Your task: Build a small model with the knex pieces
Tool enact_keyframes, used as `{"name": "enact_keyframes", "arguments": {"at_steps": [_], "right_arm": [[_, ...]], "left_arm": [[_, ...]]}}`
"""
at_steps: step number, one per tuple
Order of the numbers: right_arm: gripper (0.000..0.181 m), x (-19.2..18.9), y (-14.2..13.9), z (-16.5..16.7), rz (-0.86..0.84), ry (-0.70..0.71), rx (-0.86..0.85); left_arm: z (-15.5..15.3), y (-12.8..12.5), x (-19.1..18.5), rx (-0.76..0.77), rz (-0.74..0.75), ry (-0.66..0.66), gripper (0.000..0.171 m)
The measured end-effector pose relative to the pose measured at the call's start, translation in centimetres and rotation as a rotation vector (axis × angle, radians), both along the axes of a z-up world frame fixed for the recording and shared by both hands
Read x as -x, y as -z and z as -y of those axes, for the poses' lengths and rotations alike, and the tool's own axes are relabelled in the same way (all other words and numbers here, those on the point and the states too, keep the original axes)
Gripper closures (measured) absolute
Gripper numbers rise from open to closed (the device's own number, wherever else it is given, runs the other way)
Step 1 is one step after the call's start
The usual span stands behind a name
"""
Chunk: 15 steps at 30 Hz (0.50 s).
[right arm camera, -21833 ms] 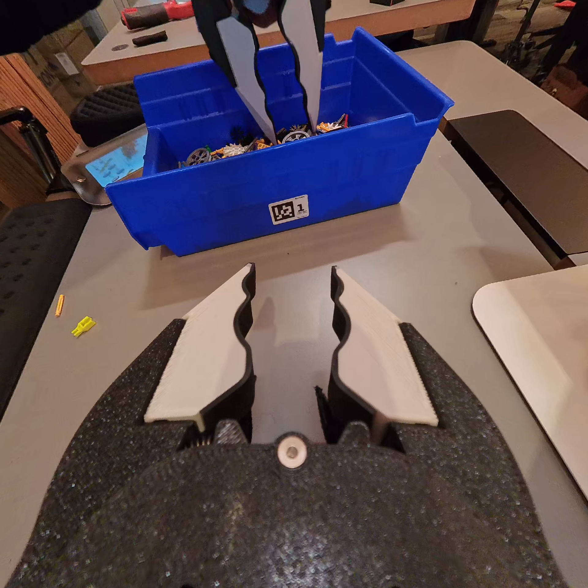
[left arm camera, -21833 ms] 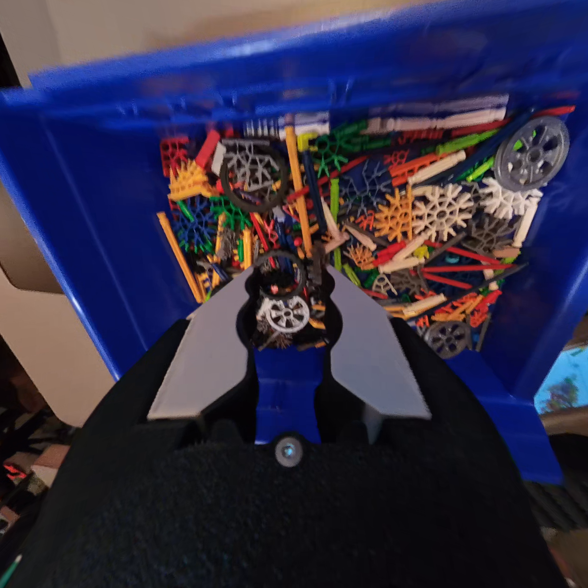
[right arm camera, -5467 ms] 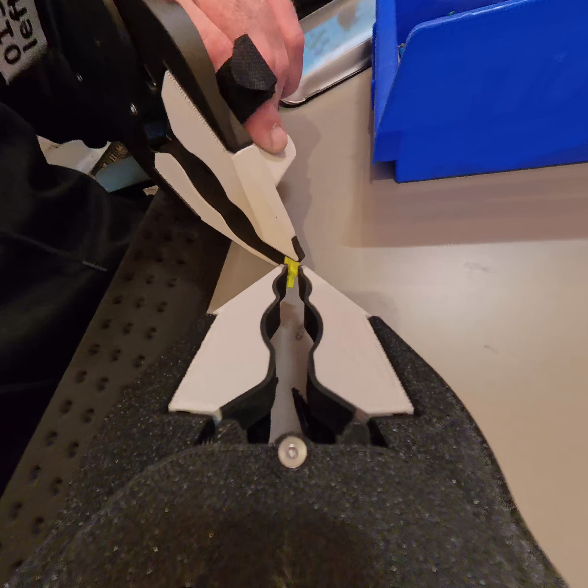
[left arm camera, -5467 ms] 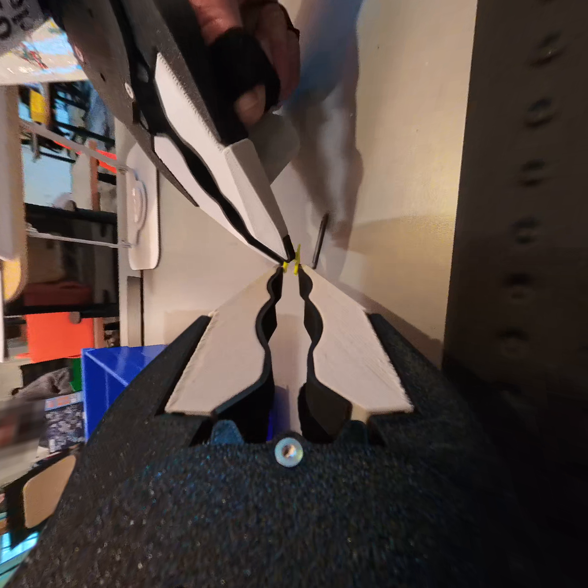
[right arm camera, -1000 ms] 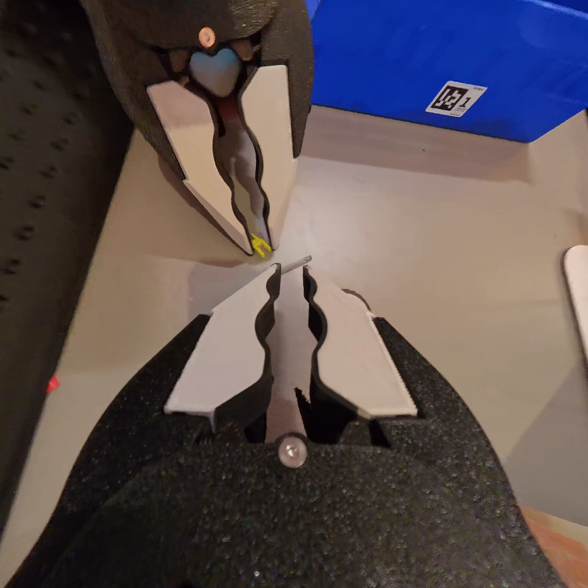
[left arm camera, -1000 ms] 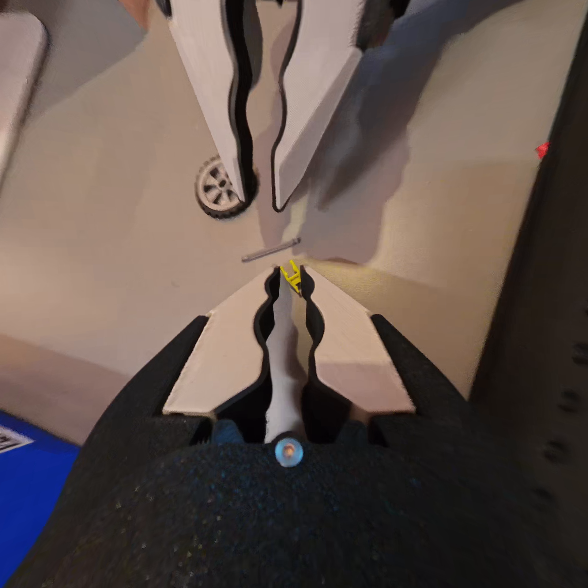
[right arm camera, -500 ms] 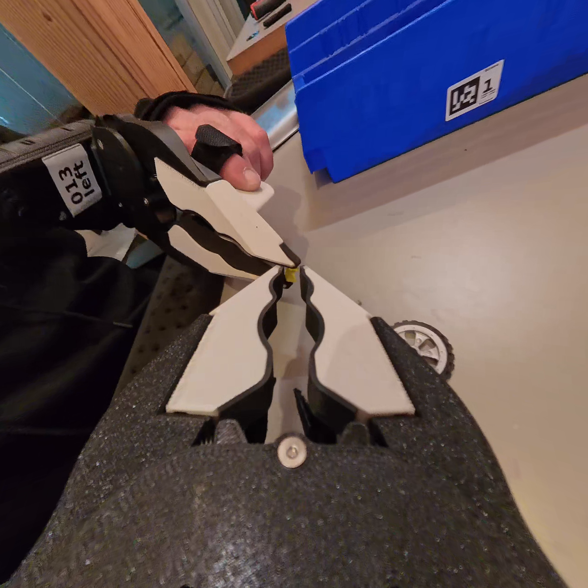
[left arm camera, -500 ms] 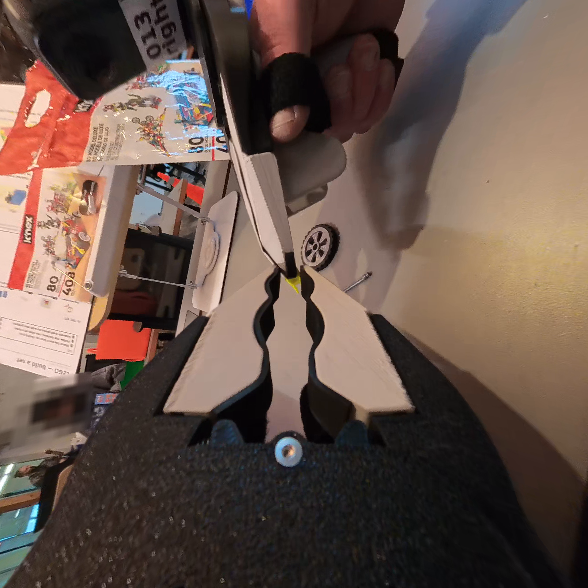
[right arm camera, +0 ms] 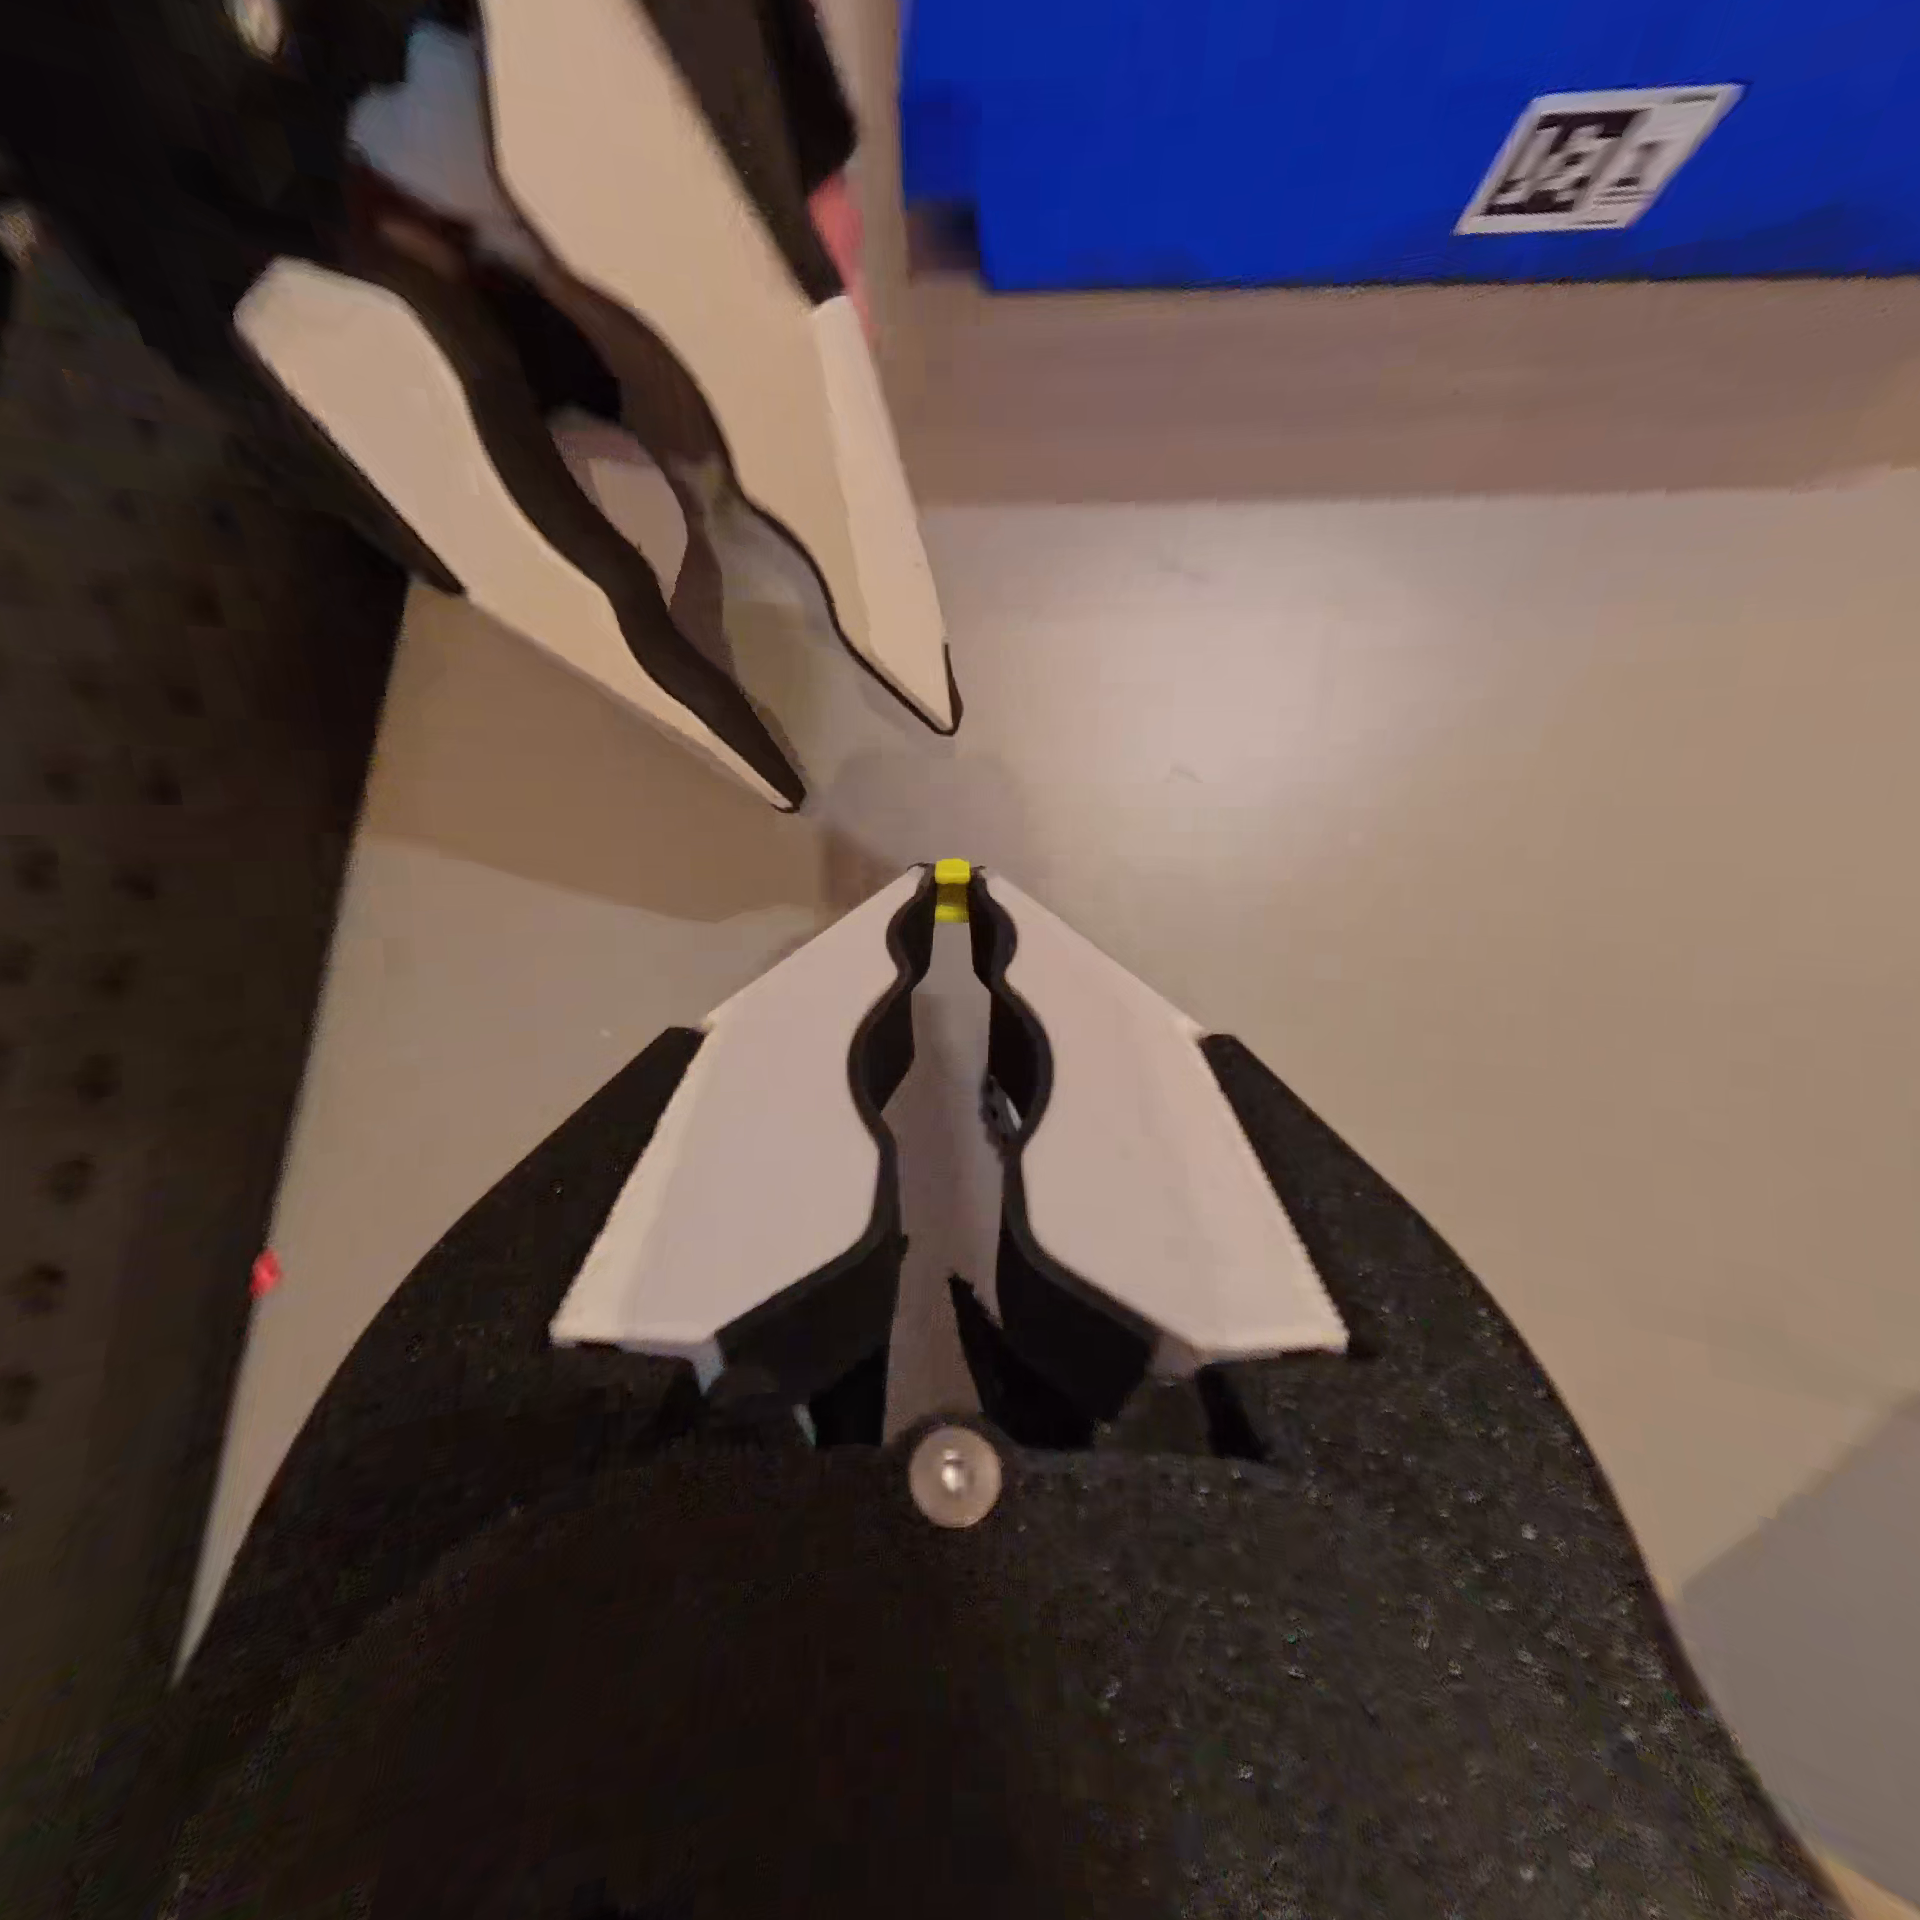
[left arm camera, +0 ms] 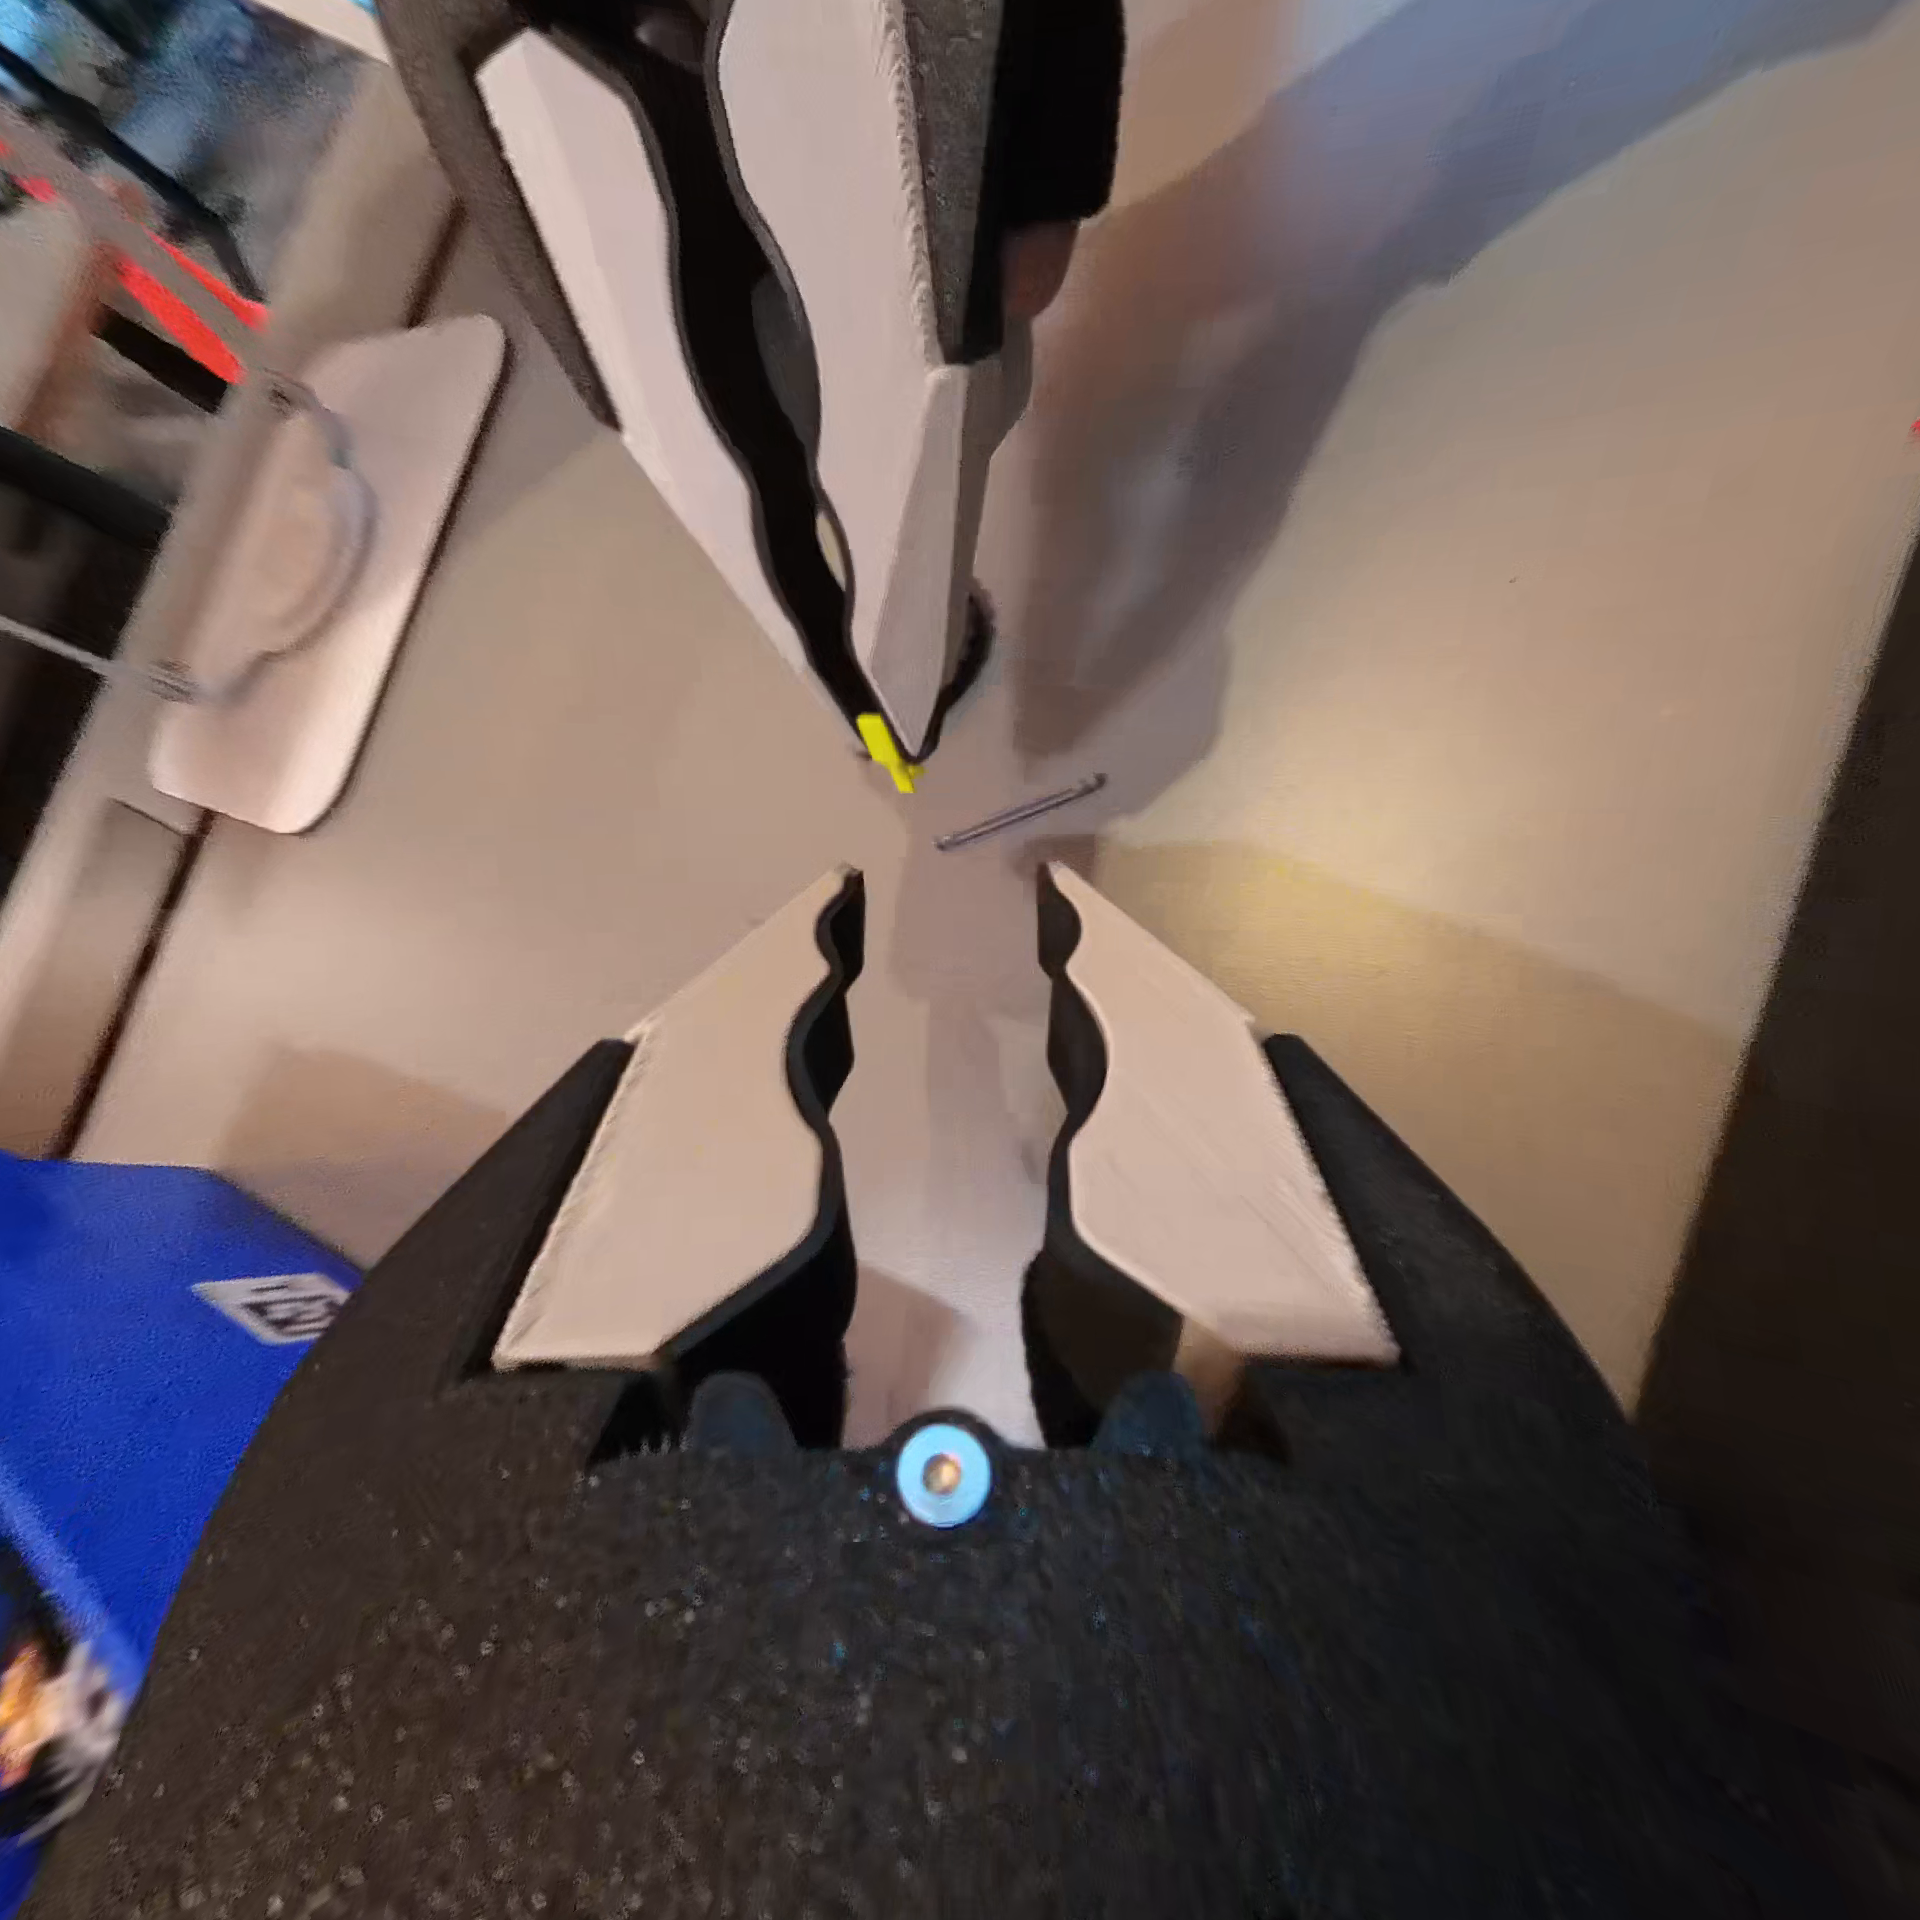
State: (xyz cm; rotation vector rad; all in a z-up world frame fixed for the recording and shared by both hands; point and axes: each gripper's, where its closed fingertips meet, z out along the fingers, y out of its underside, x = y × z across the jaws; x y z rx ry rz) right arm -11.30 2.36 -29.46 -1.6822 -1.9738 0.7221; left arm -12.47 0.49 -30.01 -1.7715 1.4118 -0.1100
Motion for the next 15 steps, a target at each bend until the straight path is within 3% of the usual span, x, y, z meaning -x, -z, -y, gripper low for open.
{"name": "enact_keyframes", "arguments": {"at_steps": [5,15], "right_arm": [[0.175,0.1,1.2,0.2,0.102,-0.16,-0.111],[0.175,0.6,2.1,-0.4,0.183,-0.292,-0.125]], "left_arm": [[0.2,0.5,-0.1,0.068,0.038,0.01,0.143],[-0.1,2.1,0.3,0.205,0.061,-0.027,0.143]]}}
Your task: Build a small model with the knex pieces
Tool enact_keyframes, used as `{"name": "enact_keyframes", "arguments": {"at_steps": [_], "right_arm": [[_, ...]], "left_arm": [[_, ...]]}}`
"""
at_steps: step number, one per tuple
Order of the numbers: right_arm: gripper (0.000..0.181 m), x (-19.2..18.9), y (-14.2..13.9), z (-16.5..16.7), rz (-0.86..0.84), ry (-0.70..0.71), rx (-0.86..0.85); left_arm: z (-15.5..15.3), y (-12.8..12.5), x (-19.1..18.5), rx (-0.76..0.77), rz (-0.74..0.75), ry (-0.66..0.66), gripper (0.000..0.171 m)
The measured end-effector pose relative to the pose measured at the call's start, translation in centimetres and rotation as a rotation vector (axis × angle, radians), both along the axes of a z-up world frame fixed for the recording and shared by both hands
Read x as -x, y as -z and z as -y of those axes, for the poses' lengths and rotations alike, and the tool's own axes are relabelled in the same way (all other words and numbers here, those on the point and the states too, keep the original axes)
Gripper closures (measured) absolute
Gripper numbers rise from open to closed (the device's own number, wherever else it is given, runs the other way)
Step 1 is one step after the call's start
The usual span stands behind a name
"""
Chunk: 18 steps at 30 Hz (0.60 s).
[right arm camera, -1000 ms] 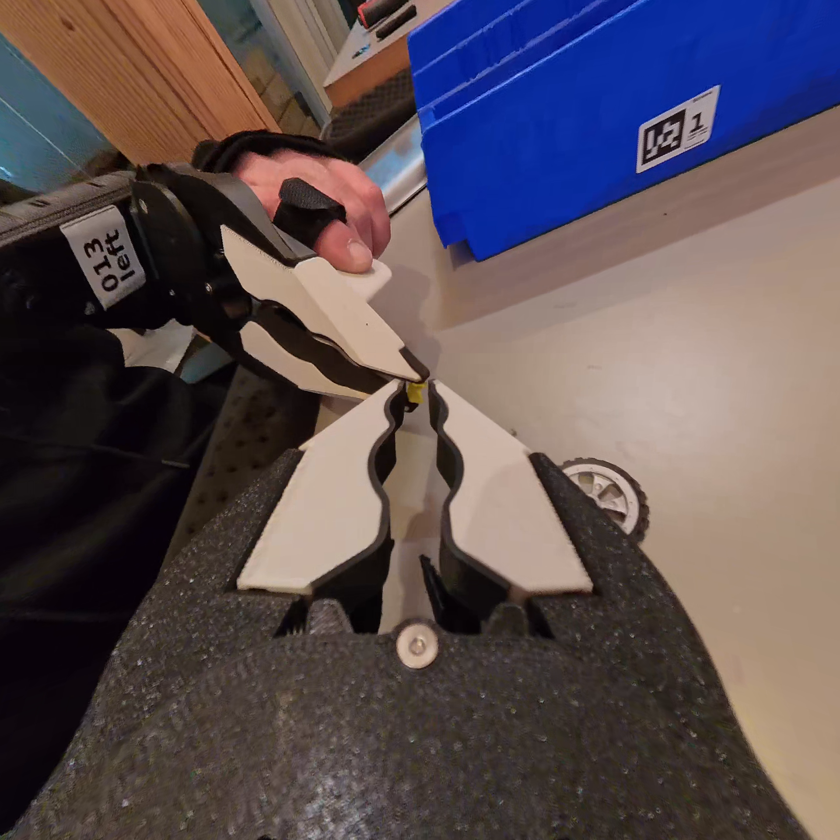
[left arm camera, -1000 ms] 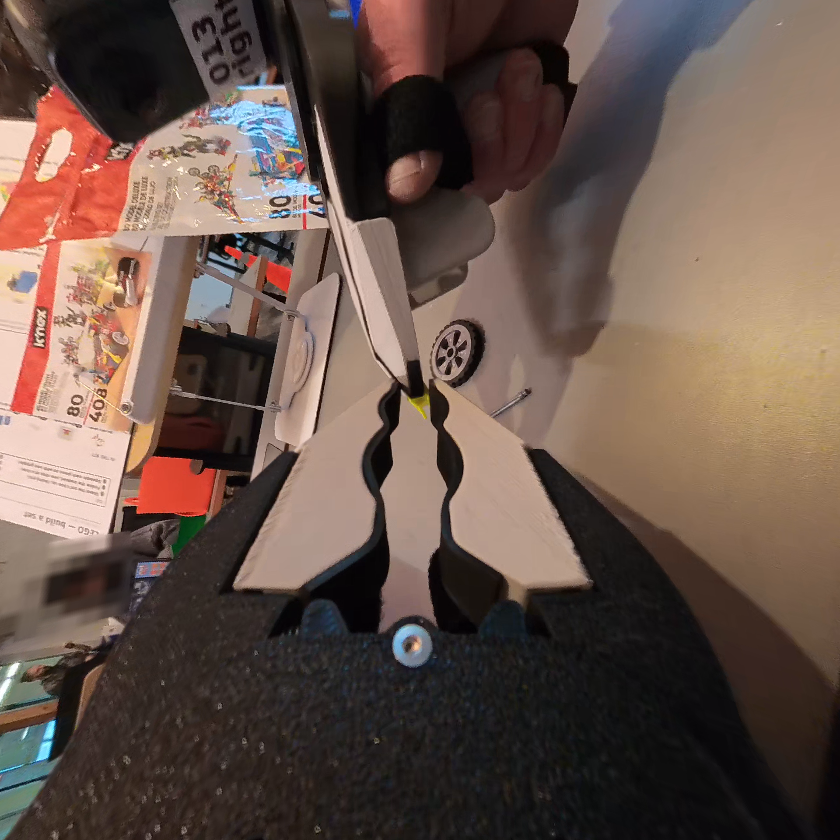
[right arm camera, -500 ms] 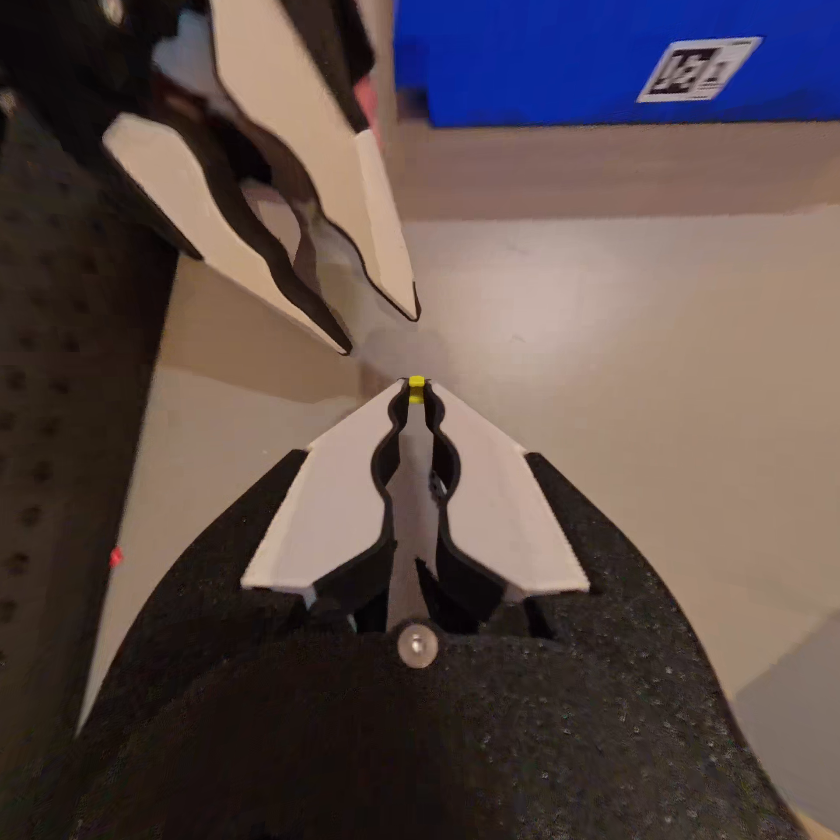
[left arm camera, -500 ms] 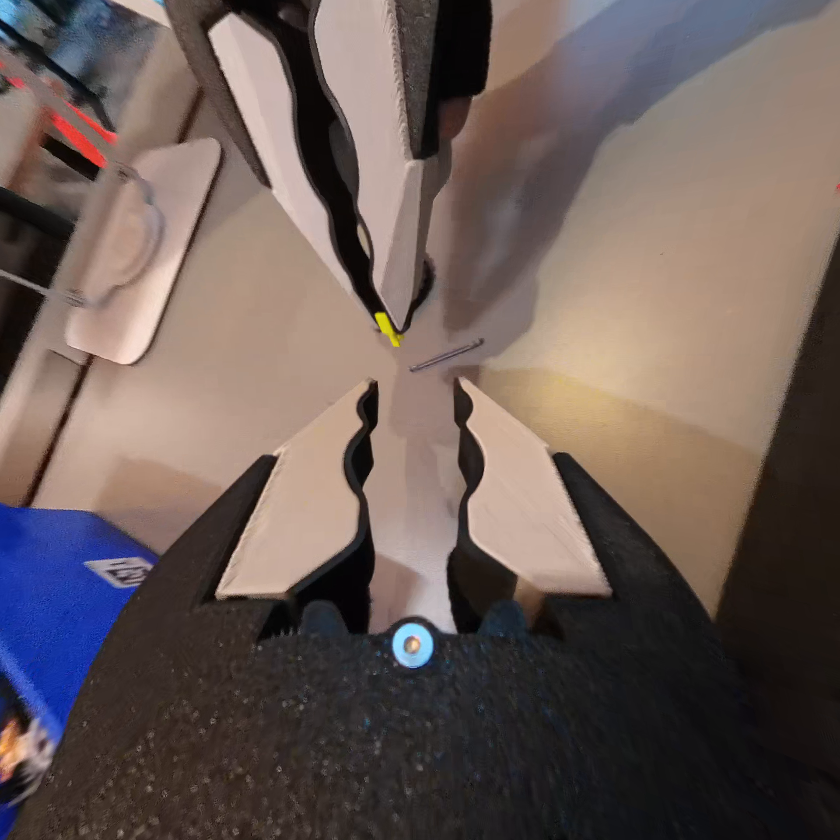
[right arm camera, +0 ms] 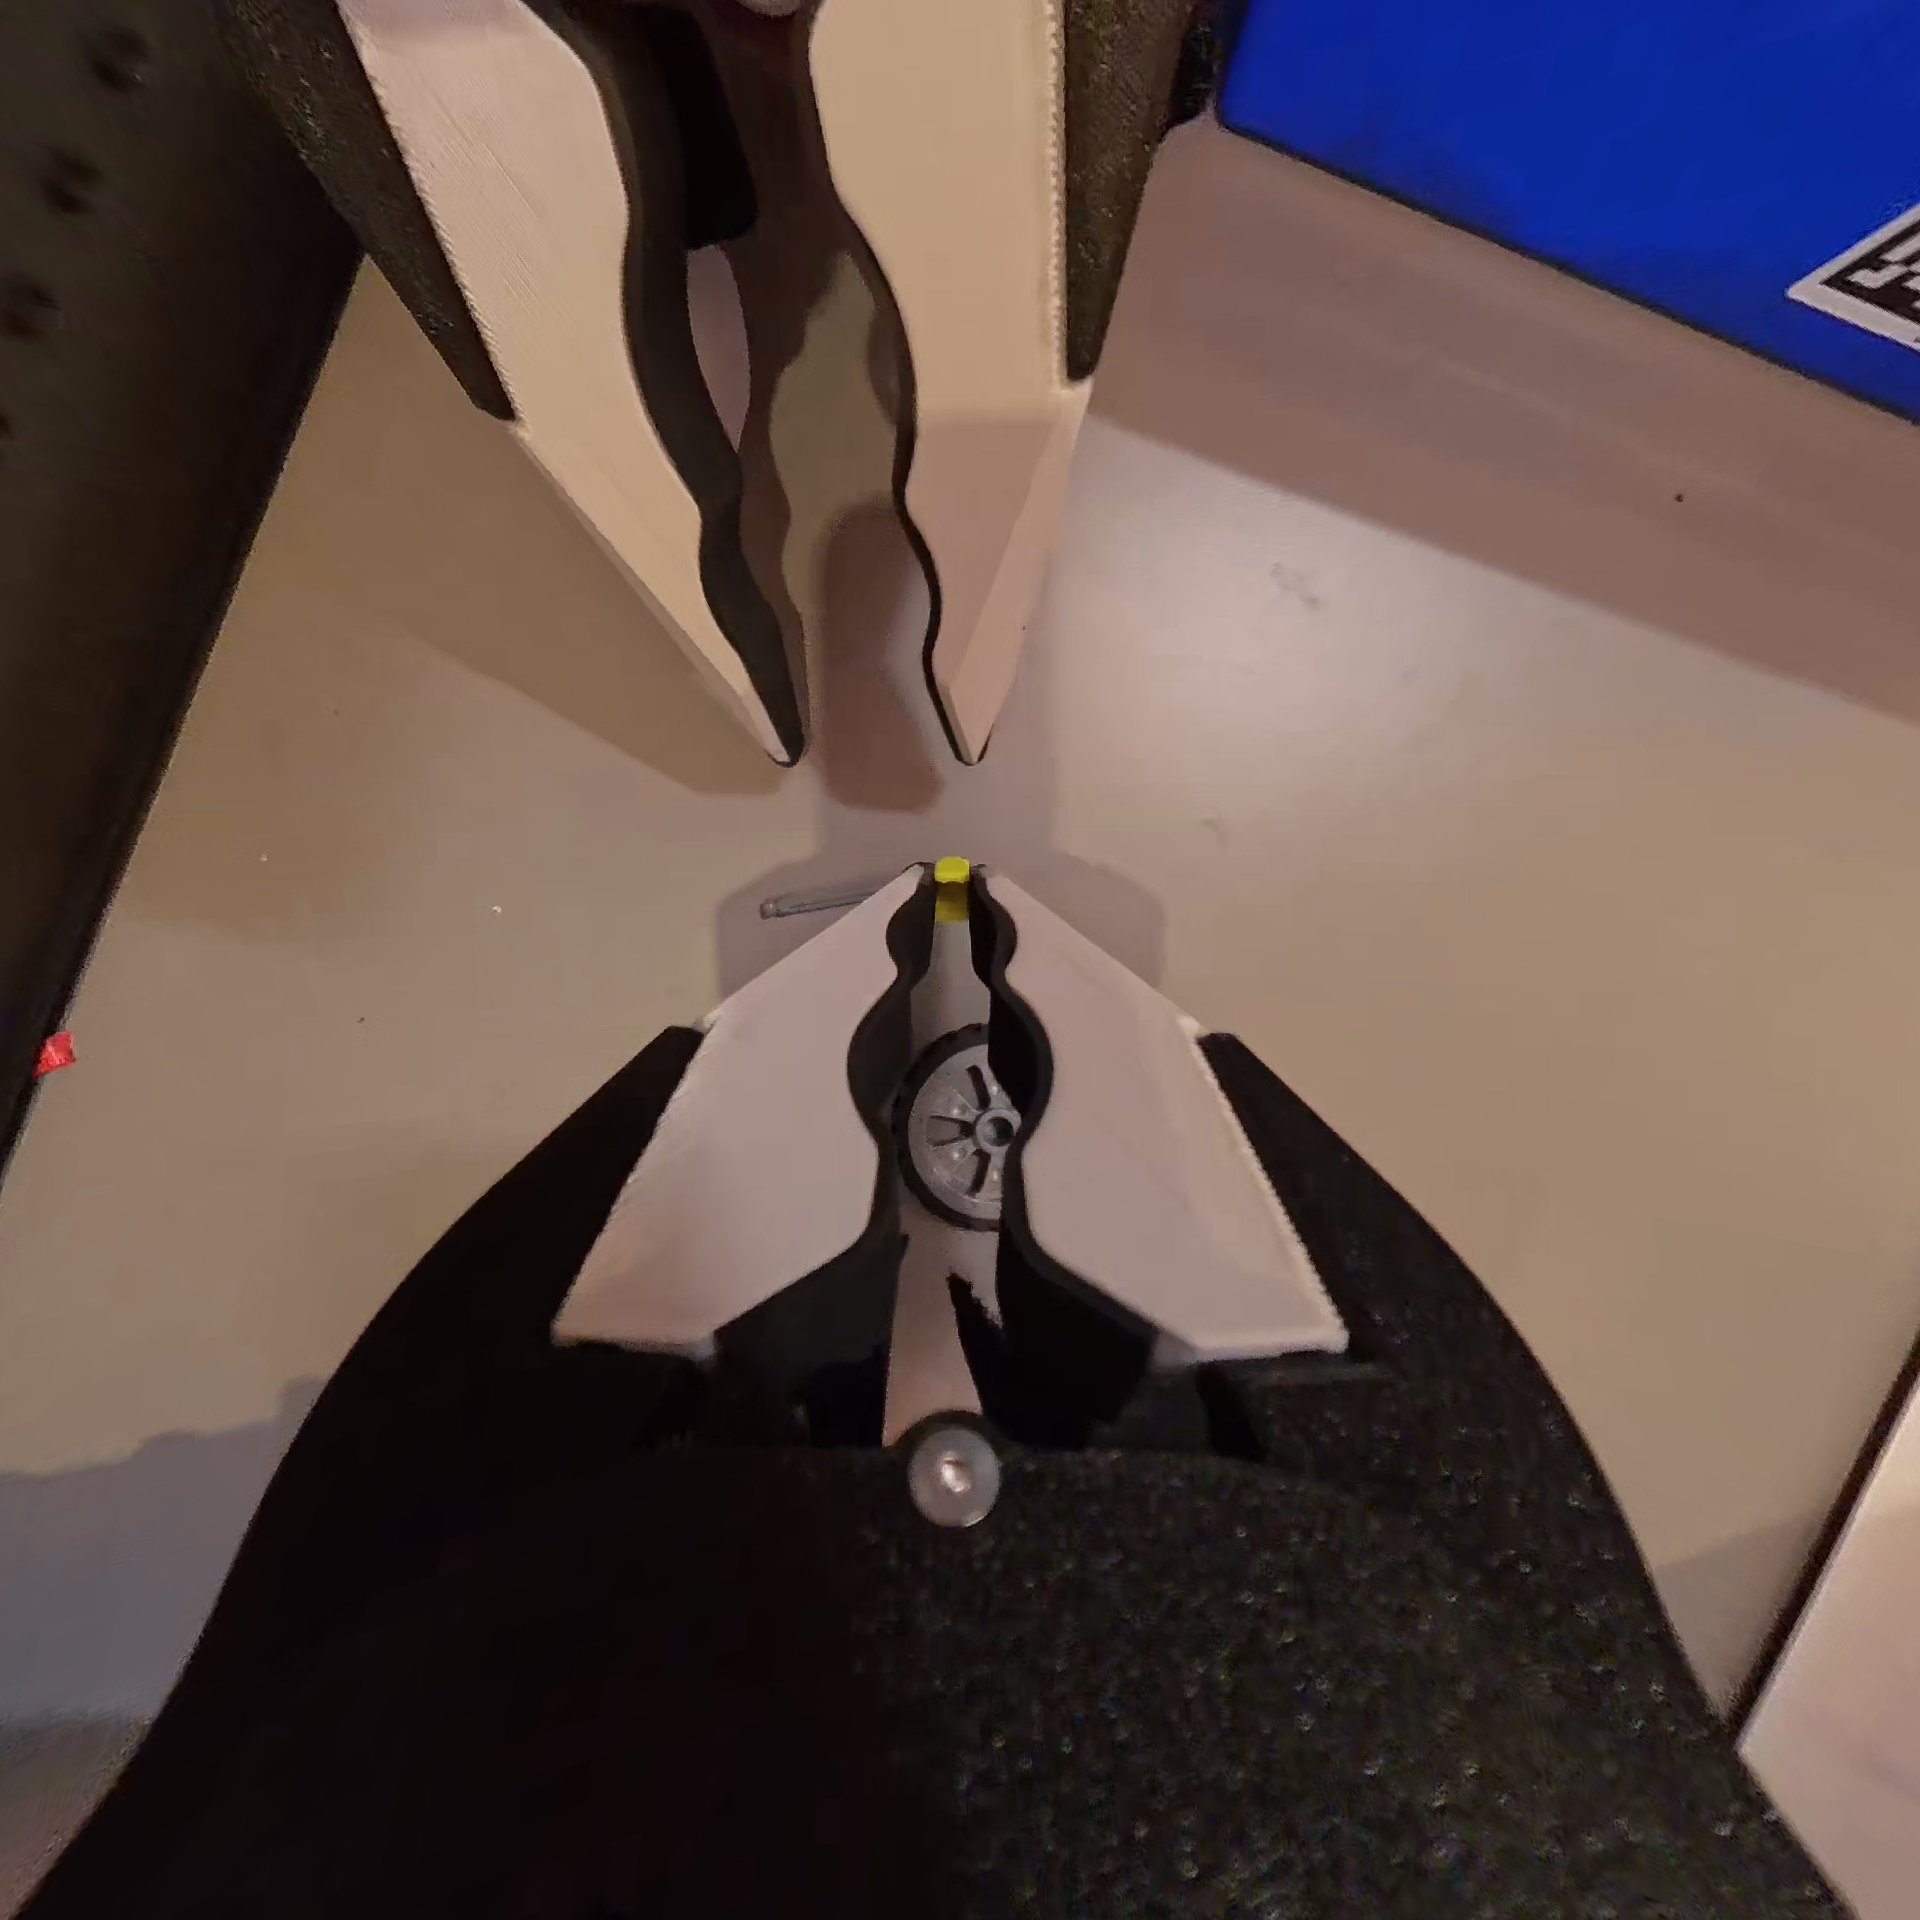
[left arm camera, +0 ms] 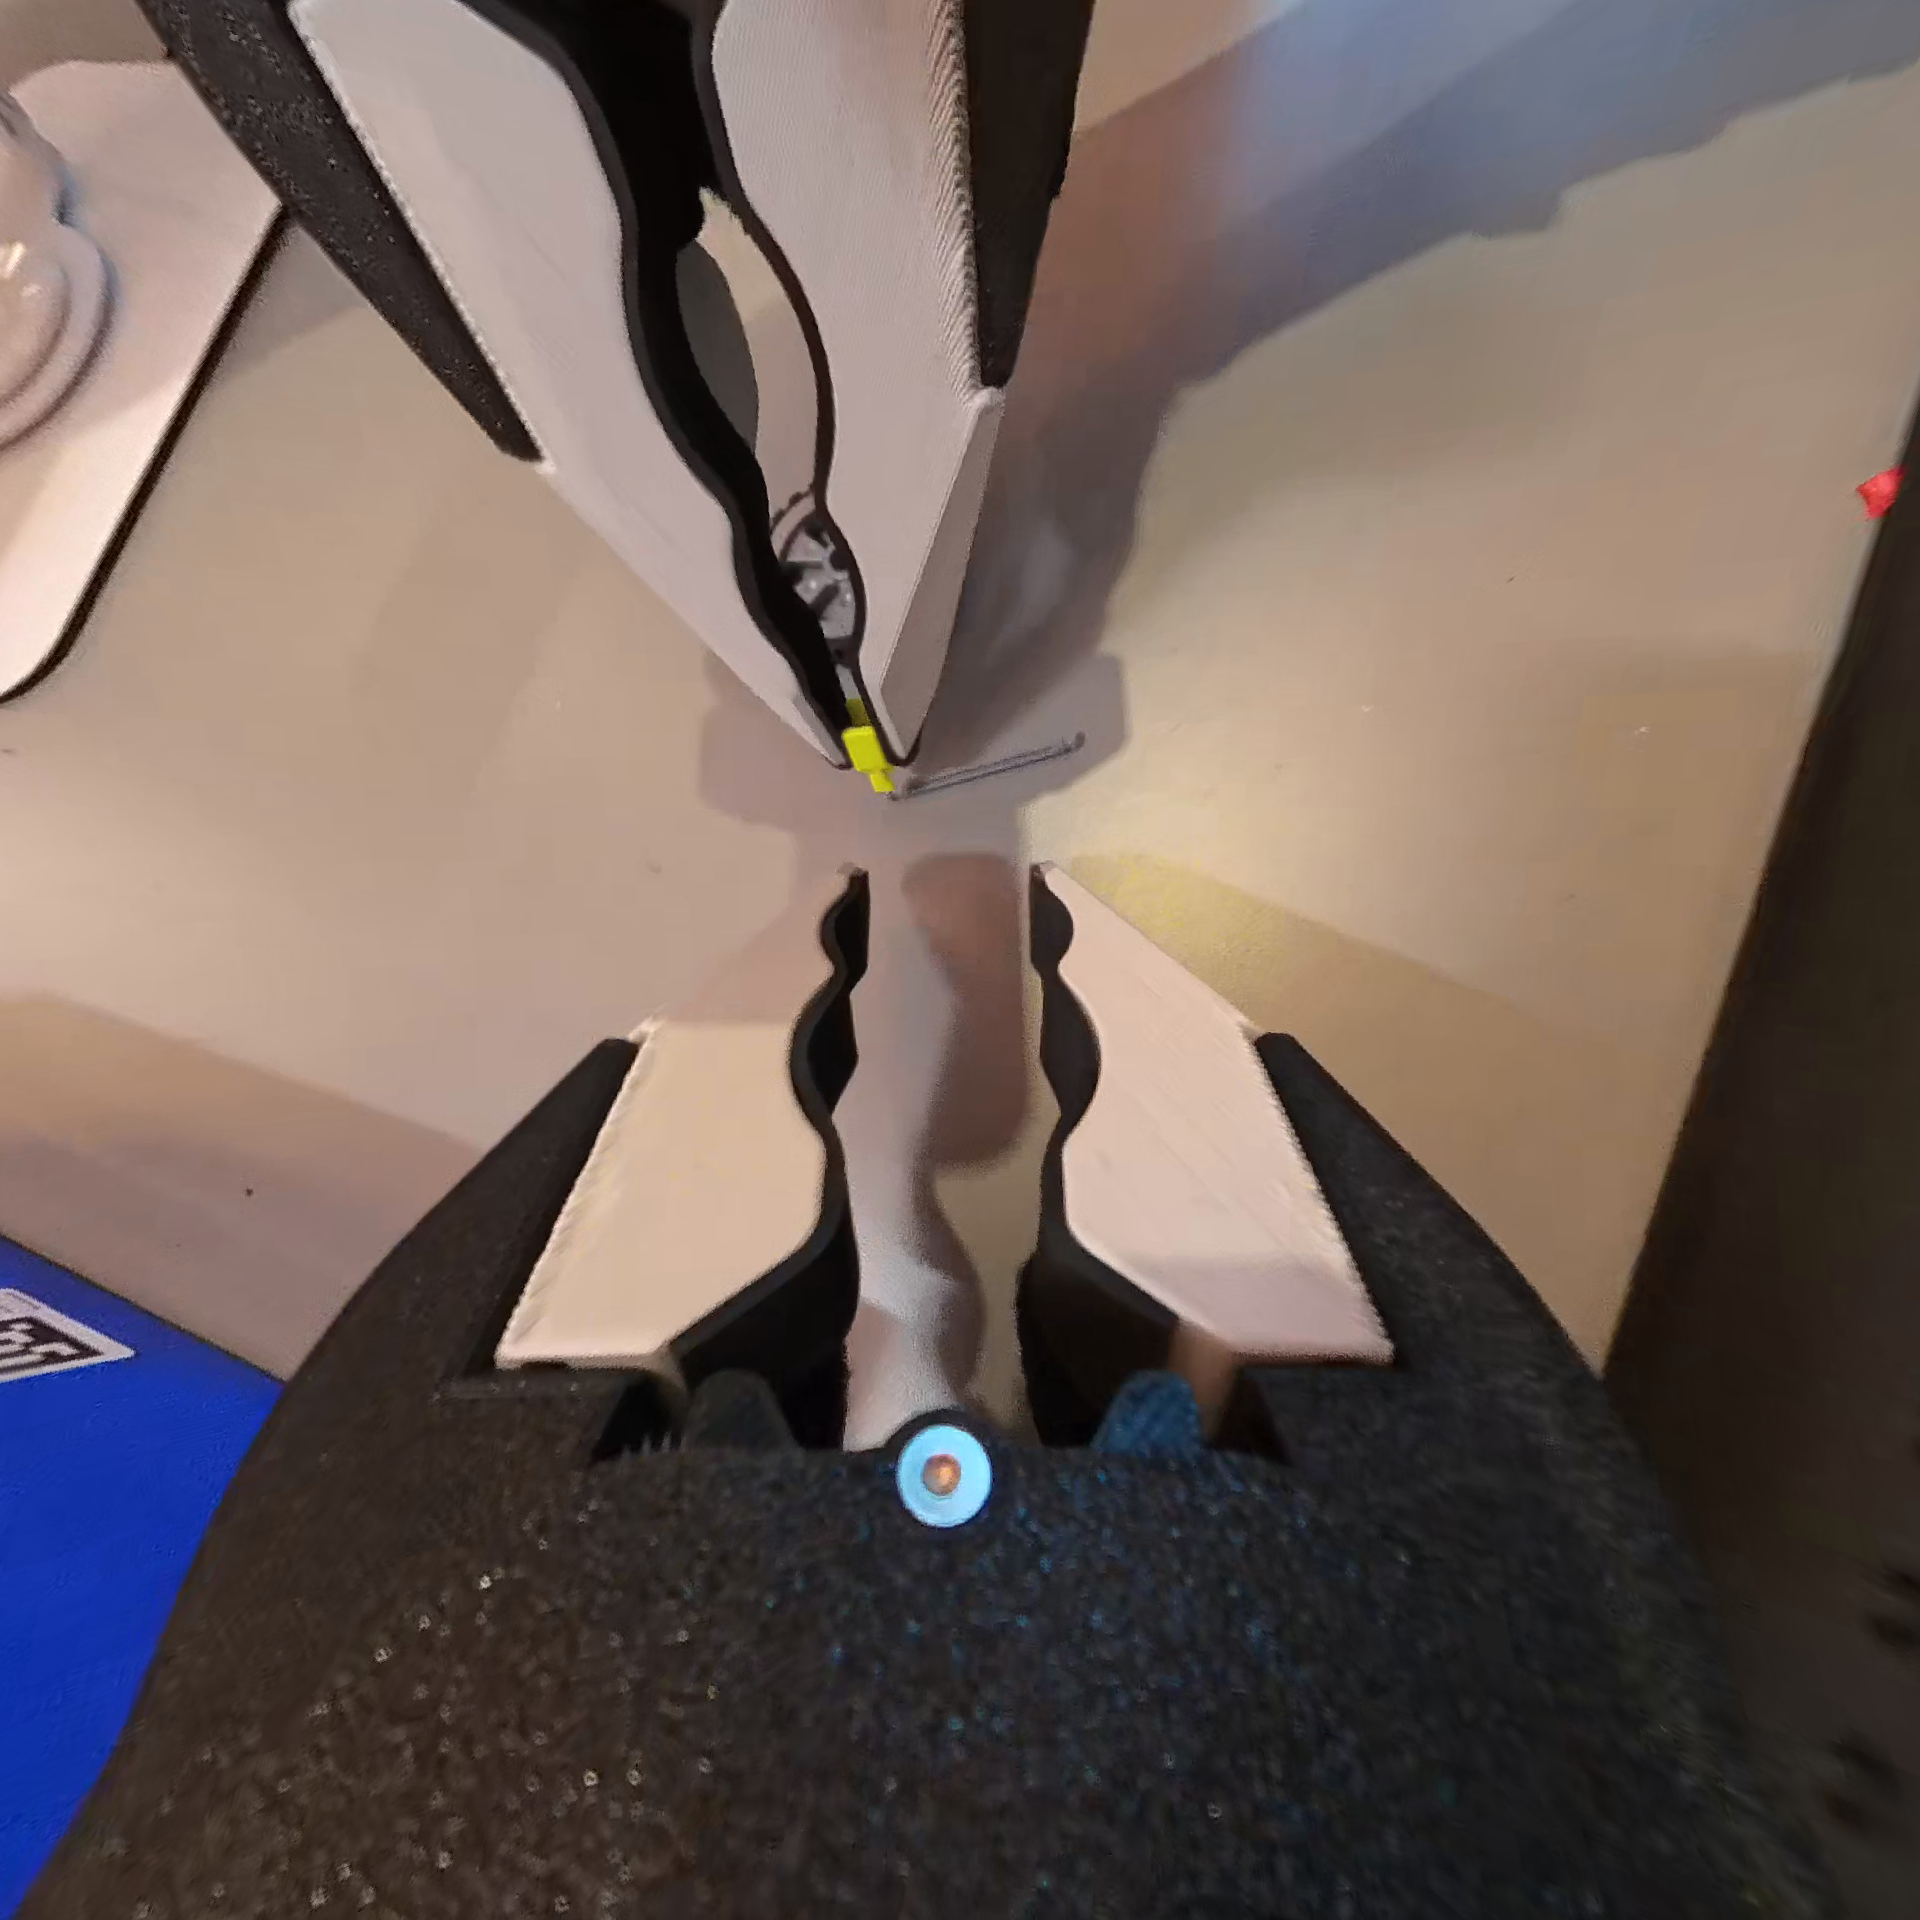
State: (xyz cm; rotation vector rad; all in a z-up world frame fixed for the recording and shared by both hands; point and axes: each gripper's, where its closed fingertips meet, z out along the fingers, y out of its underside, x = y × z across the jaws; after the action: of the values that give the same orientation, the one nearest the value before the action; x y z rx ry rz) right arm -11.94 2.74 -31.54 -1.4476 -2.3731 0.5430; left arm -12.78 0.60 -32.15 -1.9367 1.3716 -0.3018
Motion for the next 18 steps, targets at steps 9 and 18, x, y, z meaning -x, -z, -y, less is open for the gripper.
{"name": "enact_keyframes", "arguments": {"at_steps": [9,18], "right_arm": [[0.176,0.04,0.58,0.37,0.074,-0.053,0.015],[0.176,-0.05,1.0,0.86,0.115,-0.074,0.014]], "left_arm": [[0.04,0.67,0.11,0.033,-0.013,-0.001,0.143],[0.03,0.68,0.1,0.044,-0.009,-0.006,0.143]]}}
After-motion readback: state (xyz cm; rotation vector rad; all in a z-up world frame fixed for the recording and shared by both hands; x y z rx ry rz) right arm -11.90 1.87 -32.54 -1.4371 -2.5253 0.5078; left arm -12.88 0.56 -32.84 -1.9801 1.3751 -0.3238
